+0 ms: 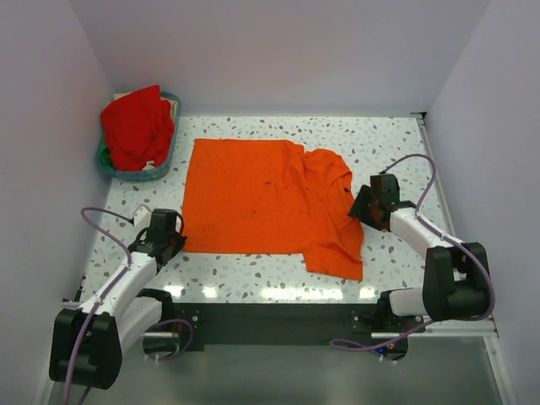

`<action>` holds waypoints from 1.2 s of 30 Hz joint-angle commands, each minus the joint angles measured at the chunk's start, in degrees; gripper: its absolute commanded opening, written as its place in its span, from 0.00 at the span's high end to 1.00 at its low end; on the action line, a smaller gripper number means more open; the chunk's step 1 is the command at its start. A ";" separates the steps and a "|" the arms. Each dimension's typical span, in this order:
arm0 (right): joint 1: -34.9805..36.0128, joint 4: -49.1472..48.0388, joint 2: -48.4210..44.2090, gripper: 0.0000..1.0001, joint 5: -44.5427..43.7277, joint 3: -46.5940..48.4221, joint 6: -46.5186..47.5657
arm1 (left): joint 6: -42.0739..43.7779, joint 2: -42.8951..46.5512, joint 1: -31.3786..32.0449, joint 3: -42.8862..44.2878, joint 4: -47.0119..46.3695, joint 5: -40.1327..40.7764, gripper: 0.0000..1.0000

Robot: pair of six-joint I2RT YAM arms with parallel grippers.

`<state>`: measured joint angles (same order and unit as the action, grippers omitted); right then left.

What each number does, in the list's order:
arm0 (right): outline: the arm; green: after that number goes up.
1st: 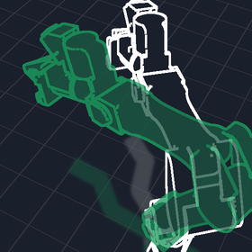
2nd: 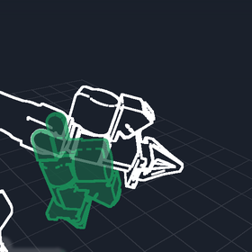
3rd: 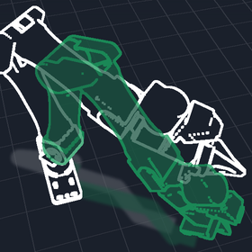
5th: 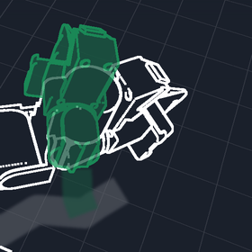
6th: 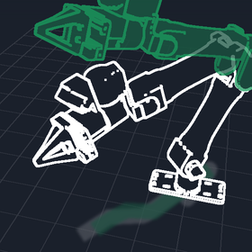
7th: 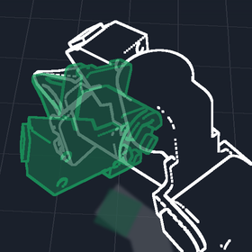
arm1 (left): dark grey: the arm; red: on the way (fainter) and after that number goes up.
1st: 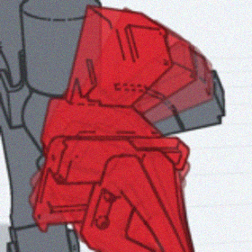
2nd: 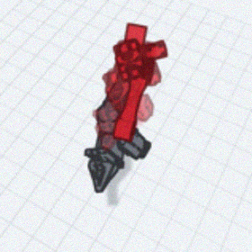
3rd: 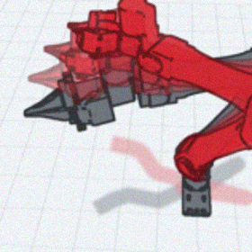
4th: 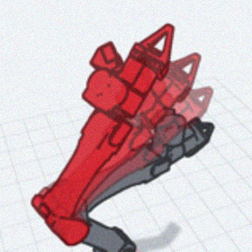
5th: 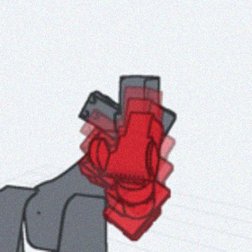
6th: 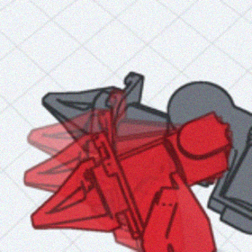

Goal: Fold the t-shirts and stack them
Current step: Flatten the tshirt out

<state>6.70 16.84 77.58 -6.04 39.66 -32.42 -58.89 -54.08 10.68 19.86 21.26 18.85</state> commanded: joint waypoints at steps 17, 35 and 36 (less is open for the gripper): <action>-0.11 0.99 0.12 0.35 -4.40 2.62 0.78 | 5.72 0.21 -7.25 5.10 2.74 1.45 1.00; -0.11 6.80 -14.83 0.48 1.91 -10.74 -8.27 | 5.90 0.47 -7.34 4.23 1.25 -0.48 1.00; -0.02 6.71 -14.74 0.48 2.09 -11.09 -8.79 | 5.90 0.30 -7.34 4.14 1.07 -0.83 1.00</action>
<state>6.70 23.24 64.31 -4.91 29.06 -38.11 -54.22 -53.95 3.86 22.81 23.64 18.17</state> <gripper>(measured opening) 0.522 0.018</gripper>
